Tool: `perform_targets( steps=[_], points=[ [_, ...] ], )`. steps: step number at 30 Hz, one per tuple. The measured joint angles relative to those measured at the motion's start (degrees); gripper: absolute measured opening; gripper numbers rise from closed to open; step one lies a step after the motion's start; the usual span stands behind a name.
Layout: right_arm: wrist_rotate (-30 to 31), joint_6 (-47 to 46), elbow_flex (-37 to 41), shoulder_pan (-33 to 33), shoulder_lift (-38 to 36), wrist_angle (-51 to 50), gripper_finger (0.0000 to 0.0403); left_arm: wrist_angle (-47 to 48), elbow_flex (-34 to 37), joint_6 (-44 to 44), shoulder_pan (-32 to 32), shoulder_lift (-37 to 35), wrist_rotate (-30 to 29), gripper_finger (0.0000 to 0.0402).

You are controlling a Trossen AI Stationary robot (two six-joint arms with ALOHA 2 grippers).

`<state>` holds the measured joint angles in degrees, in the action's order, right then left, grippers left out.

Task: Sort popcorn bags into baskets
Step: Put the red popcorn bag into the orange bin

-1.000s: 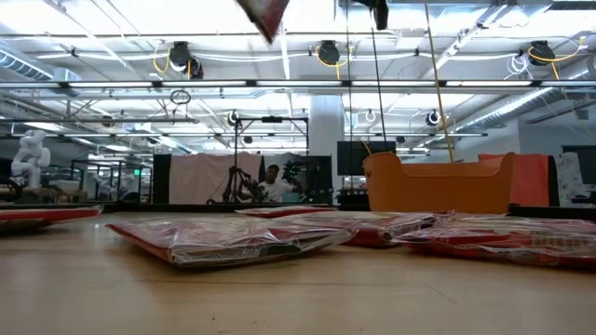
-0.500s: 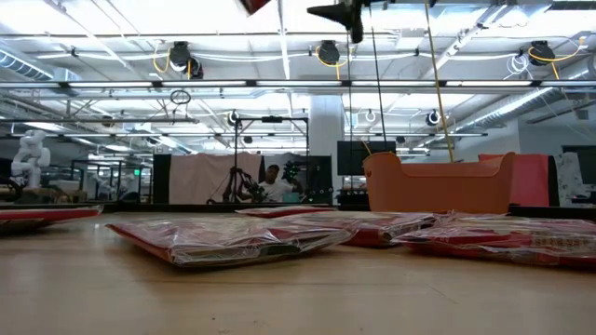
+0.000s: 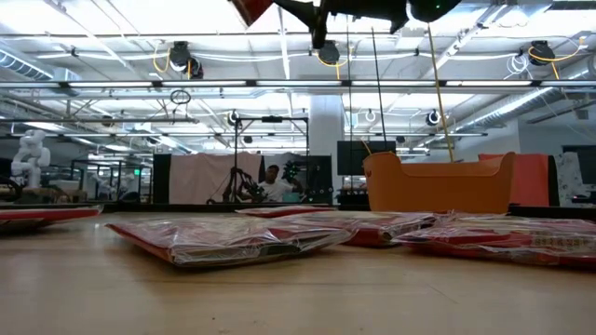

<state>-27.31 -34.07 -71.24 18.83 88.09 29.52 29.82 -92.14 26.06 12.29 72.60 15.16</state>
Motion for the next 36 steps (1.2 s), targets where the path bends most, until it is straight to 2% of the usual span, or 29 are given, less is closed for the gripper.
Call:
perform_targets(
  steps=[4,12,16,23,26,30,36],
  points=[
    [-0.5,1.0,0.0,-0.1,-0.2,0.9,0.0201,0.0,0.0,0.0,0.1,0.0,0.0,0.0003],
    [-5.9,-0.8,0.0,-0.2,-0.1,3.3,0.0111,-0.2,0.0,0.7,2.2,0.1,-0.2,0.0006],
    [-6.0,-0.8,0.0,-0.2,-0.1,3.3,0.0070,0.0,0.0,-0.5,3.9,0.1,-0.2,0.0003],
    [-5.8,-1.2,0.0,0.3,-0.1,3.3,0.0023,2.3,0.0,-7.1,5.7,0.1,-1.0,0.0033],
    [-5.8,-2.6,0.0,1.0,-0.3,3.0,0.0019,4.2,0.0,-10.4,5.7,0.1,-3.0,0.0056],
    [-5.7,-3.6,0.0,2.3,-1.7,1.6,0.0017,7.0,0.0,-13.9,5.7,-0.4,-6.3,0.0109],
    [-5.6,0.4,0.0,5.2,-7.1,-9.3,0.0017,7.6,-0.1,-19.9,6.2,-2.2,-12.5,0.0199]
  ],
)
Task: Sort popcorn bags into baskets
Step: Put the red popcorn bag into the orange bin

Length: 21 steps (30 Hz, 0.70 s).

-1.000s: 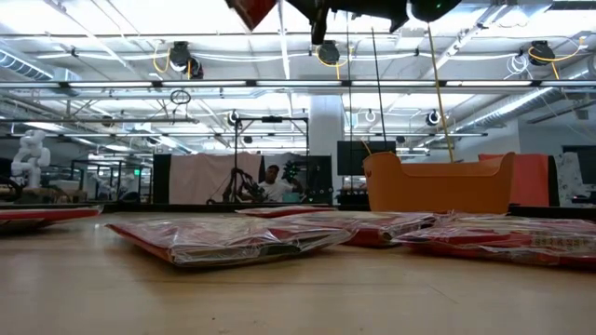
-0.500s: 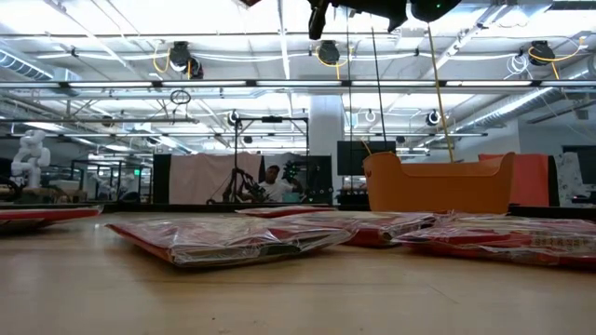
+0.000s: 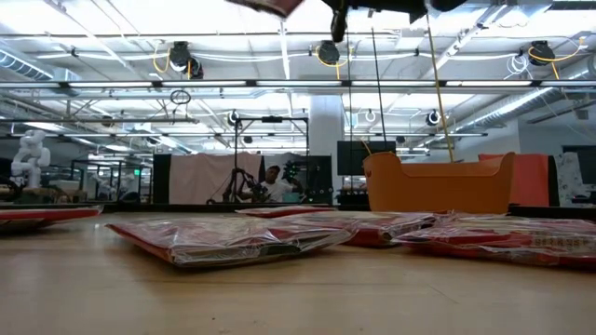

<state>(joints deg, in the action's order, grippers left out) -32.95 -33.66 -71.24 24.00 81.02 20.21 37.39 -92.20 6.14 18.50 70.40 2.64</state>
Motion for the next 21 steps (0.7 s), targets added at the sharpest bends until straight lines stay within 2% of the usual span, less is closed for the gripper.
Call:
perform_targets(
  steps=[4,8,12,18,21],
  points=[
    [0.1,5.6,0.0,2.0,-4.3,-5.1,0.0017,0.7,0.0,-5.8,1.0,-0.1,0.2,0.0241],
    [0.1,13.7,0.0,3.2,-8.4,-6.1,0.0017,0.7,0.0,-8.3,1.3,1.9,4.5,0.0265],
    [0.1,19.0,0.0,4.5,-11.9,-6.7,0.0017,-0.8,0.1,-8.5,1.3,6.1,9.9,0.0268],
    [0.1,28.6,0.0,4.6,-15.3,-11.1,0.0017,-5.3,0.1,-3.4,0.3,11.4,11.0,0.0268],
    [0.1,30.2,0.0,4.5,-16.1,-12.7,0.0017,-9.6,0.1,-1.1,-0.5,13.0,12.4,0.0267]
  ],
)
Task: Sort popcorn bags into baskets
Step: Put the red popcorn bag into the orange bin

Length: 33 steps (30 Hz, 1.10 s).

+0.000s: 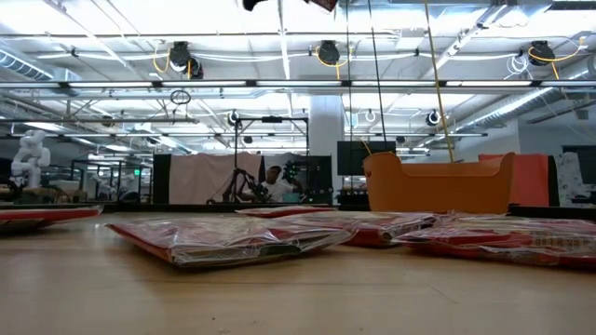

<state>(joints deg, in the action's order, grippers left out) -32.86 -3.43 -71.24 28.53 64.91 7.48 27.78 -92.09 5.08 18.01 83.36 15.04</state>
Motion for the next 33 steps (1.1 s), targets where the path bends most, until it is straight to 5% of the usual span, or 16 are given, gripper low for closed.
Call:
perform_targets(
  steps=[19,24,33],
  points=[
    [0.4,1.3,0.0,-0.1,0.0,-2.6,0.0031,-4.2,0.0,9.6,-0.5,1.9,-4.4,0.0023],
    [5.5,-4.0,0.0,-0.1,0.0,-2.6,0.0051,-4.2,0.0,13.3,0.1,1.9,-4.9,0.0011],
    [5.9,-25.3,0.0,-0.1,-1.0,-1.4,0.0094,-9.0,0.0,31.3,0.3,0.4,-10.9,0.0029]
  ],
)
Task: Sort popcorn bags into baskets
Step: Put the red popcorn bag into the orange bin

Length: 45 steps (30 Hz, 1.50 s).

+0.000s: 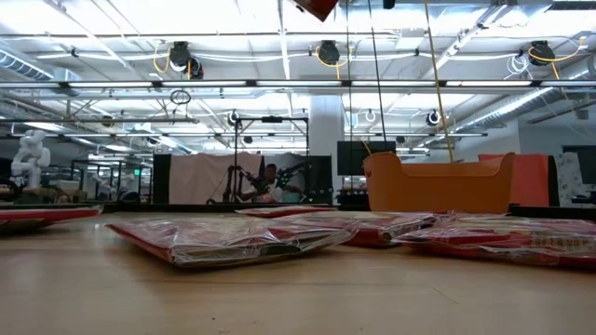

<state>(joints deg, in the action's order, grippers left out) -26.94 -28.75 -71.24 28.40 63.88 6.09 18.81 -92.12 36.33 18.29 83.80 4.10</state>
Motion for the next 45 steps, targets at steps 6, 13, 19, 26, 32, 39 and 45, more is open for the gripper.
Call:
perform_targets(
  steps=[6,13,19,26,32,39,45],
  points=[
    [0.2,-3.2,0.0,0.0,-0.7,1.2,0.0139,-2.1,0.0,1.2,0.8,-0.5,-0.3,0.0020],
    [-0.1,-11.2,0.0,0.0,-1.0,3.0,0.0206,-2.6,0.0,1.5,1.1,-0.5,-0.7,0.0013],
    [-0.5,-30.4,0.0,0.2,-1.0,2.8,0.0241,-4.0,0.0,7.8,1.2,-0.5,-0.8,0.0017],
    [-5.7,-41.4,0.0,0.4,-1.6,2.8,0.0257,-5.5,0.0,12.0,2.1,-2.0,-1.0,0.0014],
    [-5.6,-48.0,0.0,1.3,-2.3,2.4,0.0258,-7.9,0.0,15.4,2.4,-2.8,-3.0,0.0013],
    [-0.3,-51.2,0.0,2.8,-1.7,2.5,0.0258,-20.9,0.0,16.2,0.0,-3.0,-1.4,0.0017],
    [-0.2,-47.6,0.0,5.3,-1.8,3.1,0.0258,-24.8,-0.1,8.9,-0.1,-2.9,-0.9,0.0016]
  ],
)
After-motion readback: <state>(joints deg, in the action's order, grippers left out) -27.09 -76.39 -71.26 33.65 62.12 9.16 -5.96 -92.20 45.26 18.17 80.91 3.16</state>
